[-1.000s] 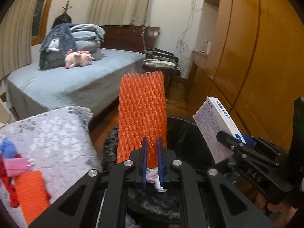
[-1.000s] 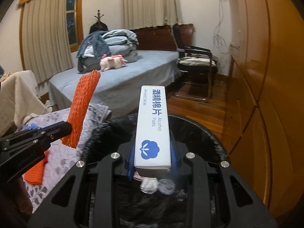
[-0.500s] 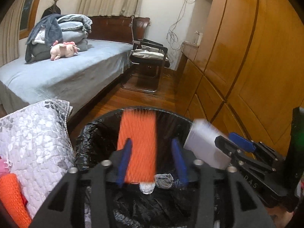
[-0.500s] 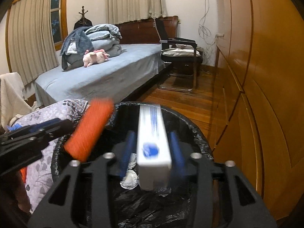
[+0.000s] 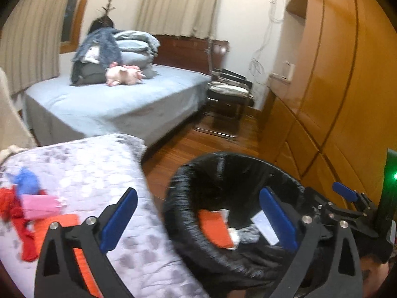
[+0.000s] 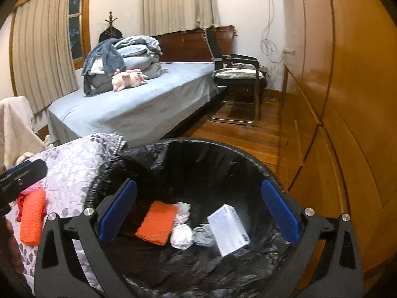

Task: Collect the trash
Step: 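Bring both open tools back over the items on the quilt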

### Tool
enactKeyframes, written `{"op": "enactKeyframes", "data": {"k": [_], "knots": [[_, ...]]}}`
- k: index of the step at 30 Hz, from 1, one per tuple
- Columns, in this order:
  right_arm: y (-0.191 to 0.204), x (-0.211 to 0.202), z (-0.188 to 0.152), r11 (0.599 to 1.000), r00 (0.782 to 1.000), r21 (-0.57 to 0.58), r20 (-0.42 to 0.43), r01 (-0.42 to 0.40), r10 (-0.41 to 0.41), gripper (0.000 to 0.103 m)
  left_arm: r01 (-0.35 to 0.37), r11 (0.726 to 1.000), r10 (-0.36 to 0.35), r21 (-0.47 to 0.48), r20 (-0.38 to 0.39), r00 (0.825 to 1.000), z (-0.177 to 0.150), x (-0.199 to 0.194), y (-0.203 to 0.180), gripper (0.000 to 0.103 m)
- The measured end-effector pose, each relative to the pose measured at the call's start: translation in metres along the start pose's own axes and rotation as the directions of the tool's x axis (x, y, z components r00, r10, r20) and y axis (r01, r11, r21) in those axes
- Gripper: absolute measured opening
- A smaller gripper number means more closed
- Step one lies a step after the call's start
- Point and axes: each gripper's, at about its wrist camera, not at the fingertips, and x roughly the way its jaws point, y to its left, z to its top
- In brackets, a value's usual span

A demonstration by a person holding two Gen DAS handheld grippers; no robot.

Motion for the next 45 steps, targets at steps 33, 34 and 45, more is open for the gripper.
{"op": "enactKeyframes", "data": {"k": [33, 34, 45], "knots": [[0.216, -0.001, -0.022, 0.914, 0.946, -0.244, -0.084, -0.325, 0.313, 0.098, -0.453, 0.878, 0.454, -0.157, -0.030, 0.891, -0.071, -0.119, 0.191, 0.097], [0.221, 0.000, -0.024, 0.910, 0.944, -0.251, -0.092, -0.330, 0.317, 0.098, -0.459, 0.874, 0.460, -0.160, -0.034, 0.887, -0.074, -0.119, 0.195, 0.097], [0.277, 0.012, -0.064, 0.863, 0.914, -0.305, -0.187, -0.402, 0.359, 0.097, -0.501, 0.848, 0.496, -0.173, -0.074, 0.865, -0.098, -0.122, 0.225, 0.097]]}}
